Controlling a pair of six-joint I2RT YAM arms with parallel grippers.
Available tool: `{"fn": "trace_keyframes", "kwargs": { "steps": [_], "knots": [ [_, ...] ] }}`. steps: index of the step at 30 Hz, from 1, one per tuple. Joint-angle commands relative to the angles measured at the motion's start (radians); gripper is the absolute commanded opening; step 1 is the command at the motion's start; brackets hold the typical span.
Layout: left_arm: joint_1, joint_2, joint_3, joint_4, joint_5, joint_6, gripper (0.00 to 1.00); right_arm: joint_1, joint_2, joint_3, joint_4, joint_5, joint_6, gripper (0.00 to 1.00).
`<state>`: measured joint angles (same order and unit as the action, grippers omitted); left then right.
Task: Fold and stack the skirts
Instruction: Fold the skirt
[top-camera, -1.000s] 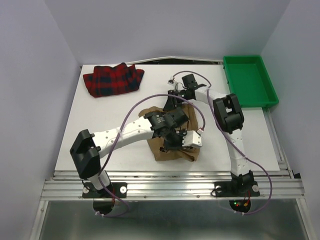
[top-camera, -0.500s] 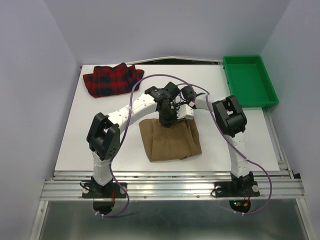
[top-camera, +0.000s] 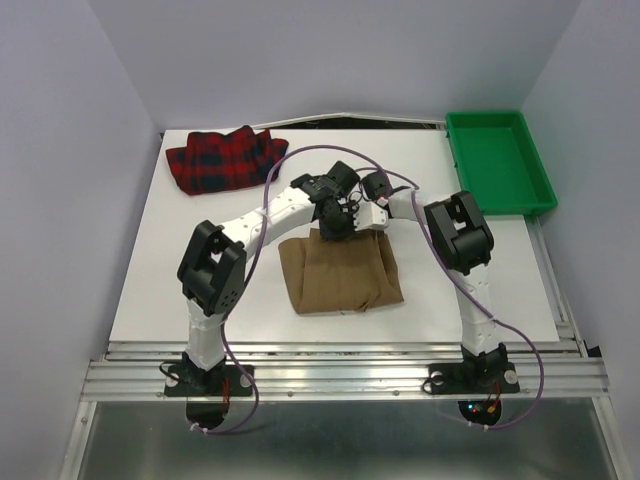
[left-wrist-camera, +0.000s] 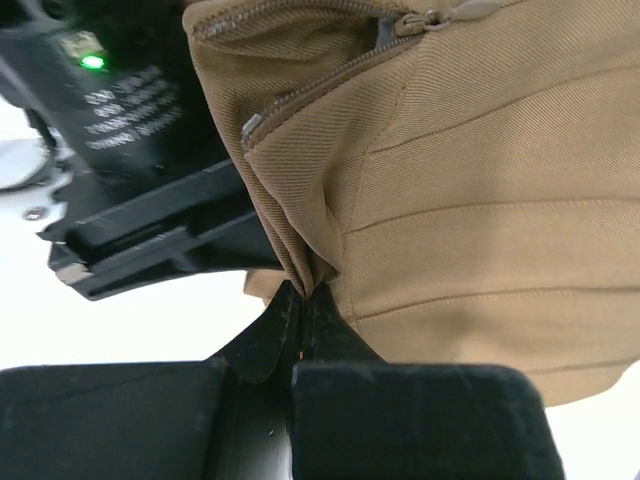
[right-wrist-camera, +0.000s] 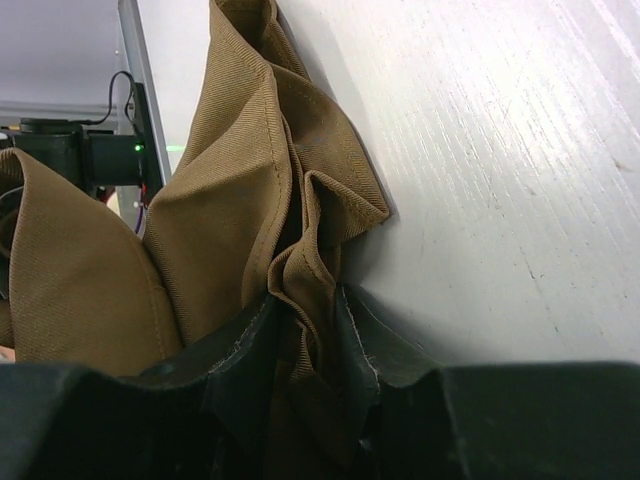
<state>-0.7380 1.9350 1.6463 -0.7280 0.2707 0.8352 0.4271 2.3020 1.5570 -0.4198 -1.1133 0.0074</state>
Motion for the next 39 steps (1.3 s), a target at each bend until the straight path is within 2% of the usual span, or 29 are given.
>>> {"fn": "trace_keyframes", "kwargs": {
  "steps": [1,11,16,21,25,26,28,31,36,38,39],
  "knots": [
    [0.009,-0.087,-0.034,0.140,-0.076,0.033,0.00,0.021,0.016,0.020,-0.043,0.030,-0.017,0.35],
    [0.009,-0.114,-0.246,0.389,-0.200,0.050,0.00,0.021,0.046,0.044,-0.086,0.003,-0.029,0.35],
    [0.008,-0.136,-0.382,0.568,-0.258,0.030,0.00,0.021,0.080,0.066,-0.108,-0.020,-0.026,0.35],
    [0.008,-0.131,-0.479,0.719,-0.295,-0.002,0.05,0.021,0.100,0.087,-0.116,0.004,-0.012,0.35],
    [0.002,-0.140,-0.581,0.817,-0.286,-0.010,0.13,0.021,0.108,0.113,-0.116,0.123,0.031,0.41],
    [-0.001,-0.143,-0.606,0.846,-0.291,-0.010,0.14,0.021,0.109,0.121,-0.114,0.241,0.037,0.43],
    [-0.012,-0.146,-0.676,0.941,-0.317,-0.011,0.20,0.021,0.123,0.146,-0.112,0.335,0.063,0.43],
    [-0.032,-0.145,-0.732,1.051,-0.361,0.007,0.25,-0.004,0.140,0.179,-0.112,0.359,0.110,0.44],
    [-0.060,-0.128,-0.775,1.096,-0.367,0.042,0.27,-0.028,0.136,0.242,-0.112,0.383,0.126,0.54],
    [-0.063,-0.114,-0.778,1.096,-0.366,0.068,0.28,-0.039,0.131,0.265,-0.114,0.434,0.126,0.60],
    [-0.063,-0.110,-0.780,1.095,-0.361,0.083,0.31,-0.053,0.128,0.287,-0.112,0.461,0.131,0.64]
  ]
}}
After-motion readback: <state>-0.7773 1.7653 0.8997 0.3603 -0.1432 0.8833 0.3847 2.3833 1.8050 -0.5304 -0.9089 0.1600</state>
